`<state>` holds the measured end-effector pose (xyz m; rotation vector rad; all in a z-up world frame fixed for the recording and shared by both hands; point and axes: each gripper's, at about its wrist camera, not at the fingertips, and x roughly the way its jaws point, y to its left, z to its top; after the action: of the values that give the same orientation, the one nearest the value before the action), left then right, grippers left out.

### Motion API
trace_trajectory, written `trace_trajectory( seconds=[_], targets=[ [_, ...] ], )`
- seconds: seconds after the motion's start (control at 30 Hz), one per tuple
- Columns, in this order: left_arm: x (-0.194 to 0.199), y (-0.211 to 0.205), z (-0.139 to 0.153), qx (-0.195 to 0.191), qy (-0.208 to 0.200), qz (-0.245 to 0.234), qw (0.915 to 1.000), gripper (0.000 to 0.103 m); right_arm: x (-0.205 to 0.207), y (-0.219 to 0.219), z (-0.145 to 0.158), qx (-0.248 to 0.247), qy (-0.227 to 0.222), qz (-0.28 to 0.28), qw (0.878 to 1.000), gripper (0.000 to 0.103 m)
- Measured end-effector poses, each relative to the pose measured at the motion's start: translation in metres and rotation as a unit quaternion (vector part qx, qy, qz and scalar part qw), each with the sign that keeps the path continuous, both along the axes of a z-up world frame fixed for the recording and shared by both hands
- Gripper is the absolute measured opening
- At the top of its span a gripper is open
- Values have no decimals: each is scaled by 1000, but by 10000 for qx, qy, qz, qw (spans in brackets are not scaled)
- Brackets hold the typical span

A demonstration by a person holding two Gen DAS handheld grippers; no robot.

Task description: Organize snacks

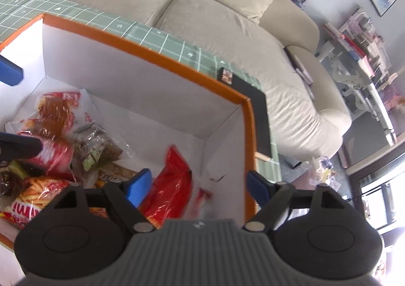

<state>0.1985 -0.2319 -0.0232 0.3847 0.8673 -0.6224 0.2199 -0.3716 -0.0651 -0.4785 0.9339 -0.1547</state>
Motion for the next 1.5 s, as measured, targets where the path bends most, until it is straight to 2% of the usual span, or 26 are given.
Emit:
trace_trajectory(
  seconds=[0.27, 0.43, 0.67, 0.8, 0.9, 1.1, 1.3, 1.5],
  targets=[
    [-17, 30, 31, -242, -579, 278, 9976, 81, -16, 7, 33, -11, -289, -81, 9995, 88],
    [-30, 57, 53, -507, -1030, 606, 9915, 82, -42, 18, 69, 529, -788, -166, 9954, 89],
    [-59, 98, 83, -1047, -1610, 1117, 9750, 86, -89, 36, 118, 1785, -1582, -223, 9709, 94],
    [-75, 117, 89, -1266, -1826, 1437, 9643, 89, -116, 53, 131, 2225, -1950, -279, 9548, 96],
    [-88, 129, 88, -1341, -1943, 1644, 9577, 89, -139, 74, 132, 2028, -2231, -243, 9532, 96],
    [-118, 140, 83, -1127, -2371, 2034, 9432, 89, -183, 109, 124, 1871, -2513, -71, 9496, 97],
    [-146, 150, 67, -957, -2368, 2107, 9436, 90, -208, 126, 105, 1949, -2701, -352, 9423, 97],
    [-160, 164, 48, -834, -2014, 2360, 9470, 90, -218, 133, 85, 2154, -2592, -549, 9399, 97]
  ],
)
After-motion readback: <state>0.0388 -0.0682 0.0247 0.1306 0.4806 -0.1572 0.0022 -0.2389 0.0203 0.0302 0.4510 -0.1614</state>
